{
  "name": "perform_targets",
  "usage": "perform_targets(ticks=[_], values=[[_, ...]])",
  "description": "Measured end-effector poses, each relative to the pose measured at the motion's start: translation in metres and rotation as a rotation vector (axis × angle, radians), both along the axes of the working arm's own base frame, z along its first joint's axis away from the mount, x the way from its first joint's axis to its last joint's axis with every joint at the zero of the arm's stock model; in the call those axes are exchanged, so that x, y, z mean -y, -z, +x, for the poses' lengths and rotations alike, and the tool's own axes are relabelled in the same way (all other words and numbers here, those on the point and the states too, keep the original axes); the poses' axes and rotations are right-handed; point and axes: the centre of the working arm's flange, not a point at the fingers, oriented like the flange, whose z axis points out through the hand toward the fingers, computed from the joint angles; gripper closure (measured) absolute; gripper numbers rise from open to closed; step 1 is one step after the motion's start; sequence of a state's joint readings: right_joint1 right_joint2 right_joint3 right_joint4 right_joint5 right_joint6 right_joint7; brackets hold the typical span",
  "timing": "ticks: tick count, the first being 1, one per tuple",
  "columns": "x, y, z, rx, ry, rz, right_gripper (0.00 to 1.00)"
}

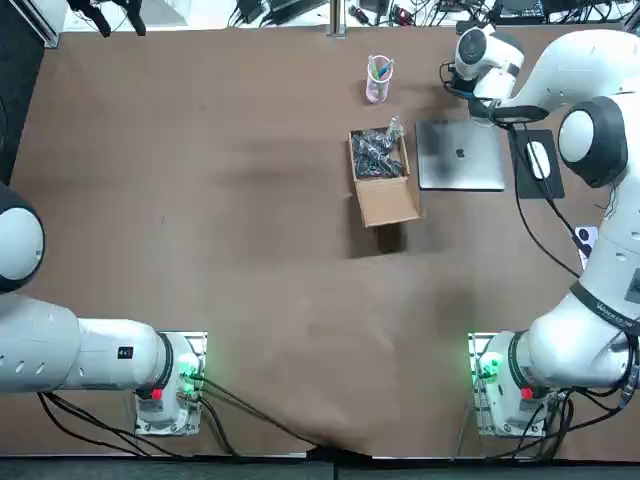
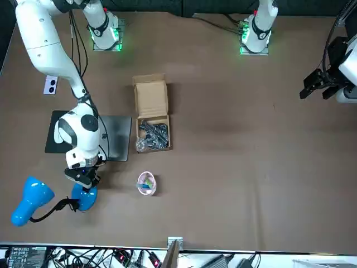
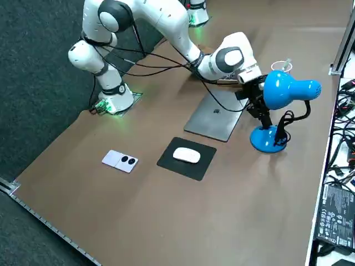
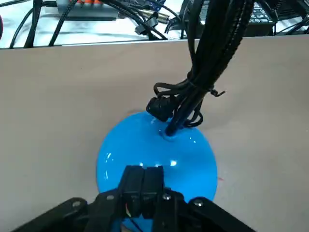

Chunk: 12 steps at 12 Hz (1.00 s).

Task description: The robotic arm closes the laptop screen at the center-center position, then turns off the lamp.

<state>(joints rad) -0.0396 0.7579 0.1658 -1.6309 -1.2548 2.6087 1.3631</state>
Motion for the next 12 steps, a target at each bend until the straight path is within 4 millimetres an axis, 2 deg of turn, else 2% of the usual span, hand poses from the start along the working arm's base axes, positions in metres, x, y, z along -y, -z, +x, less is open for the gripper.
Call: perform_targets(ticks=[7,12], values=[[0.002,-0.007,0.008,0.022,0.001,0.003,0.98],[-0.005,-0.028,0.02,0.065,0.0,0.006,0.98]])
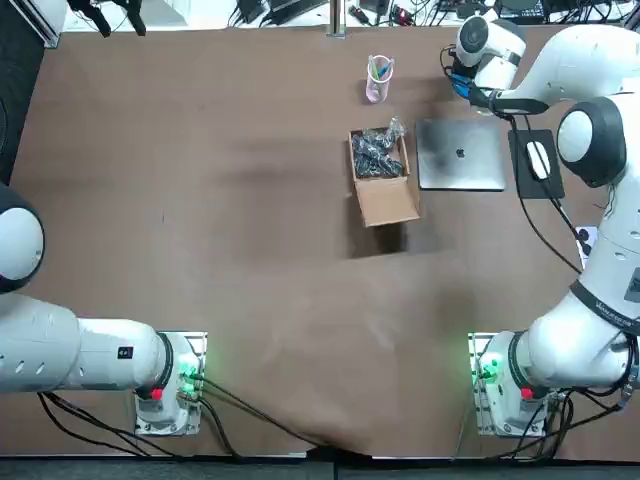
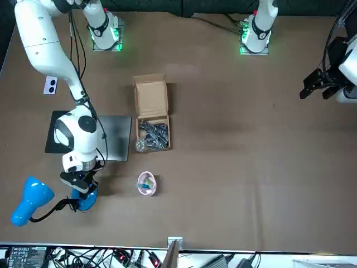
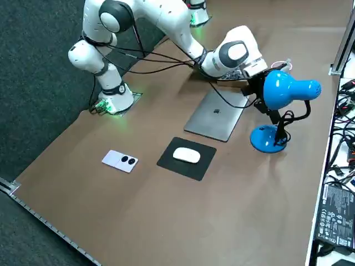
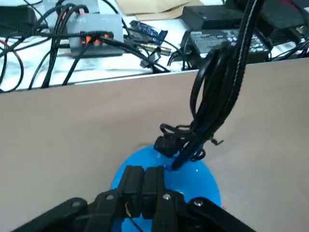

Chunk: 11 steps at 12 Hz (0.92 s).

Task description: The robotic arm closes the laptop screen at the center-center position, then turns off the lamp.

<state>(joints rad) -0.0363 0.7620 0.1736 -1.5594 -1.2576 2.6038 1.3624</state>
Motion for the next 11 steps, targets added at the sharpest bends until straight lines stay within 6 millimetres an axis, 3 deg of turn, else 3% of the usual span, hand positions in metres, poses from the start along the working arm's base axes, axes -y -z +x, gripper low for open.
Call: perform_targets(ticks=[6,11], values=[[-0.033,-0.037,-0.004,-0.004,0.06,-0.019,0.98],[-0.056,-0.055,-0.03,-0.051,0.091,-0.001,0.98]])
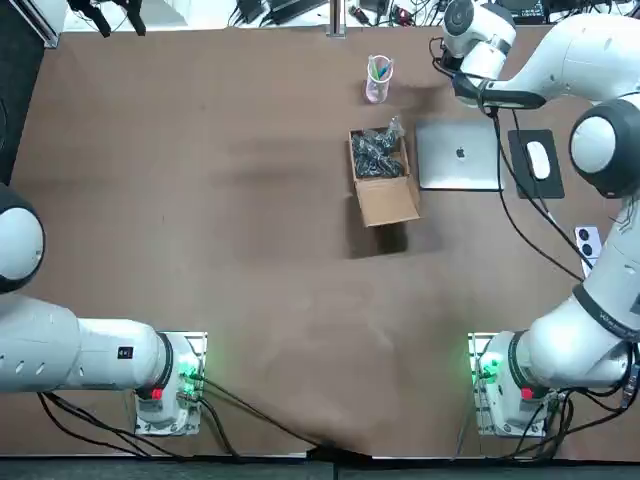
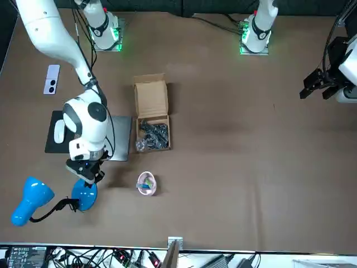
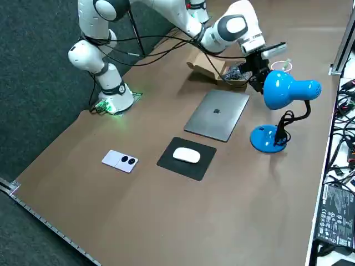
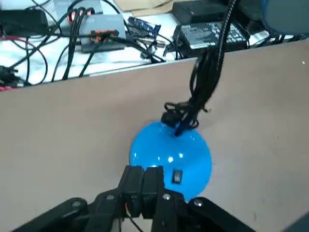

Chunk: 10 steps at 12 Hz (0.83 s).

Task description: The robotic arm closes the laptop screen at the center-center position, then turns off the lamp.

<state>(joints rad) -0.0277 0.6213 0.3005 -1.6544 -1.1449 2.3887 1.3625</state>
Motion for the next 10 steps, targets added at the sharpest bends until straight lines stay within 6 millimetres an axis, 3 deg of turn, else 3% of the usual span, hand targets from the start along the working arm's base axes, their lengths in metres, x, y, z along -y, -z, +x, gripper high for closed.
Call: perform_targets(ticks=[4,6,8,10], values=[[-0.011,-0.007,-0.03,-0.046,0.015,0.01,0.98],[-0.028,-0.015,-0.049,-0.097,0.047,-0.015,0.92],[-0.037,-0.024,-0.056,-0.157,0.046,0.002,0.72],[-0.032,-0.04,-0.056,-0.204,0.02,0.018,0.49]])
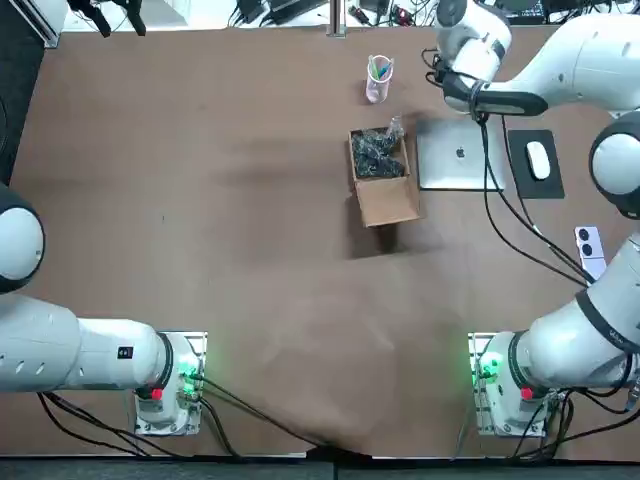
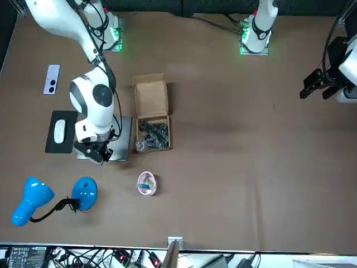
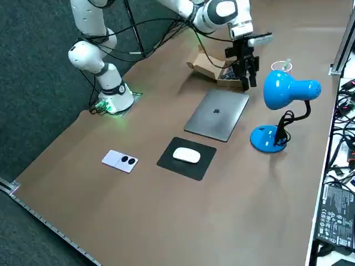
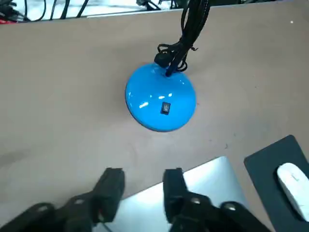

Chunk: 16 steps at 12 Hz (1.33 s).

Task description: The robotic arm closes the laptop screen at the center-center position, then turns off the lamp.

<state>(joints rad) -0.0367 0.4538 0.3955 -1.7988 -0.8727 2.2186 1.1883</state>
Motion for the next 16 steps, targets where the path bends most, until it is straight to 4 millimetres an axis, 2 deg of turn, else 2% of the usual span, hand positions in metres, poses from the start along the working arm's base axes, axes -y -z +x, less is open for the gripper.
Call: perform_targets(ticks=[4,5,7,13,14,16], values=[[0.013,-0.033,-0.004,-0.116,-0.064,0.01,0.03],[0.015,-0.043,-0.007,-0.161,-0.083,0.027,0.0],[0.021,-0.068,-0.009,-0.228,-0.121,0.08,0.0],[0.073,-0.157,-0.022,-0.358,-0.194,0.213,0.0],[0.083,-0.181,-0.029,-0.394,-0.205,0.248,0.0],[0.093,-0.201,-0.035,-0.414,-0.235,0.267,0.0]])
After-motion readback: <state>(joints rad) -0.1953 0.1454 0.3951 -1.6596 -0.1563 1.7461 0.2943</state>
